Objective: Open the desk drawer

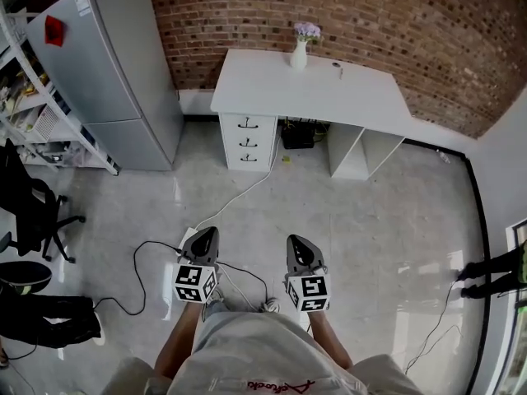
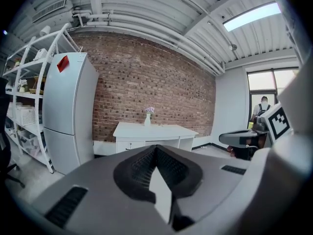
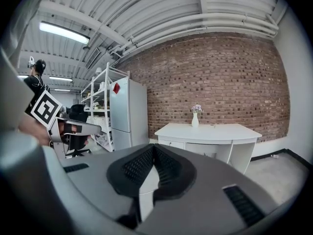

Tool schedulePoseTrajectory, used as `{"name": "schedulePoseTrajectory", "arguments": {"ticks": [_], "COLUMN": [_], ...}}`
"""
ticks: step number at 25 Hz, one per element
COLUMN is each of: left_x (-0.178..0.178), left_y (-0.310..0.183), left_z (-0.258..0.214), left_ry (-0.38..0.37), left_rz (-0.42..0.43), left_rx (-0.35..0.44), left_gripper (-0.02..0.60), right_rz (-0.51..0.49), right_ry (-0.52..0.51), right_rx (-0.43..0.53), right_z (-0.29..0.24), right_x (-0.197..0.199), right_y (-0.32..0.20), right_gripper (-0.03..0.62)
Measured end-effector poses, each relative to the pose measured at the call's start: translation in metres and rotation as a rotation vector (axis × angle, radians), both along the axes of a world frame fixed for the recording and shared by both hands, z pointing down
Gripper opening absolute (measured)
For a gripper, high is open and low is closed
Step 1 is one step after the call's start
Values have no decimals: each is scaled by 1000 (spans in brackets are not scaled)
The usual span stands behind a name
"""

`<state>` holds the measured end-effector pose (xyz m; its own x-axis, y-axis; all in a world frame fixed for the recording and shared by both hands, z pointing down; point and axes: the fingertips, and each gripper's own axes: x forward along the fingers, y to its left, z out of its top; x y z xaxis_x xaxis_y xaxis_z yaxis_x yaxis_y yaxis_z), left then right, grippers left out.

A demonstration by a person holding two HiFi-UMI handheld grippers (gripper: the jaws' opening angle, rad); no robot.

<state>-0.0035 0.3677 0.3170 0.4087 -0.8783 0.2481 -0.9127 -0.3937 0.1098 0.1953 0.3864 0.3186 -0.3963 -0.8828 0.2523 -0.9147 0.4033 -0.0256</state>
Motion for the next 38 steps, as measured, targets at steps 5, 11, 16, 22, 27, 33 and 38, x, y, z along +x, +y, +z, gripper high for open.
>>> {"name": "schedulePoseTrajectory", "arguments": {"ticks": [5,11,16,22,27,33,38], "left_x": [-2,-32,-67,-104,-135,-158,-164], "left_y": [4,-26,-55,-81,-96,-114,-122], "left_z": [9,13,16,17,21,26,26], "left_ry": [-7,8,8,33,17,27,28], "left_rz": [-12,30,87,141,169,164,171], "left_rx": [-32,-43,-32,-34,-34,-31,-28], "left_gripper": [12,12,12,12,12,12,12], "right_rz": [-31,17,56,86,118,140,143], "right_ry": [17,21,33,67,63,48,45], "right_rx": [-25,-37,-34,-44,-46,-61,-60], "right_z": [8,10,6,6,6,17,19], "right_x": [-3,-33,-78,-123,-149,-166,-173], "right_y": [-7,-29,-50,-73,-87,-95,-104], "right_gripper": [17,17,17,17,17,17,17]}}
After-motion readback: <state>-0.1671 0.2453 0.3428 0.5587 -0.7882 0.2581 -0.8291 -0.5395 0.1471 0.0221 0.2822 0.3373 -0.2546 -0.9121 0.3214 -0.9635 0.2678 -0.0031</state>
